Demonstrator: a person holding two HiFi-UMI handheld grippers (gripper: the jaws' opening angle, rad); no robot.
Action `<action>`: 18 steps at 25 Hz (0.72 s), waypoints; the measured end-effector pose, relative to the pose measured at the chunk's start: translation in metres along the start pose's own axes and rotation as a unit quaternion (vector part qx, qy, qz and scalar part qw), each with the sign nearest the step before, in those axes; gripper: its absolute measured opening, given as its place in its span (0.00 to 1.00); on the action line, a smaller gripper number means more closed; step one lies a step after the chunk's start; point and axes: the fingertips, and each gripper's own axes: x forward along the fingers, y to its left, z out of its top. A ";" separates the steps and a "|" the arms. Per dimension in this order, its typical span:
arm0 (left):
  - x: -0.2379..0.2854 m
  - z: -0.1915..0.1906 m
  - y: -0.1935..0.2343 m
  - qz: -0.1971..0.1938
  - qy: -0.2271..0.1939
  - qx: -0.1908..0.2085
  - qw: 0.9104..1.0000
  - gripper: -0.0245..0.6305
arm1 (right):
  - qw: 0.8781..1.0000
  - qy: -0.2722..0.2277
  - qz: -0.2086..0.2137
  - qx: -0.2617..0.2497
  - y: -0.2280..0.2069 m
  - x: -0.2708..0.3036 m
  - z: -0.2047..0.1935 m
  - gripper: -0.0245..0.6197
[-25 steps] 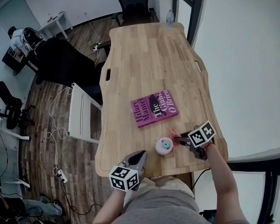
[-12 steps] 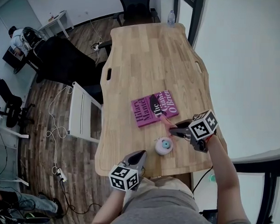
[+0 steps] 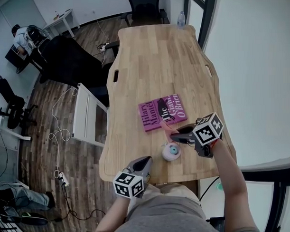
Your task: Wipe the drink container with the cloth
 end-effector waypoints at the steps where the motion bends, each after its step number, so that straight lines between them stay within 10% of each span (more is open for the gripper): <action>1: 0.000 0.000 0.001 0.001 0.000 0.000 1.000 0.04 | 1.000 0.001 0.003 0.002 0.000 0.002 0.000 0.10; 18: -0.003 -0.001 0.012 0.013 0.000 -0.010 1.000 0.04 | 0.998 0.014 0.008 0.068 -0.029 0.015 -0.028 0.10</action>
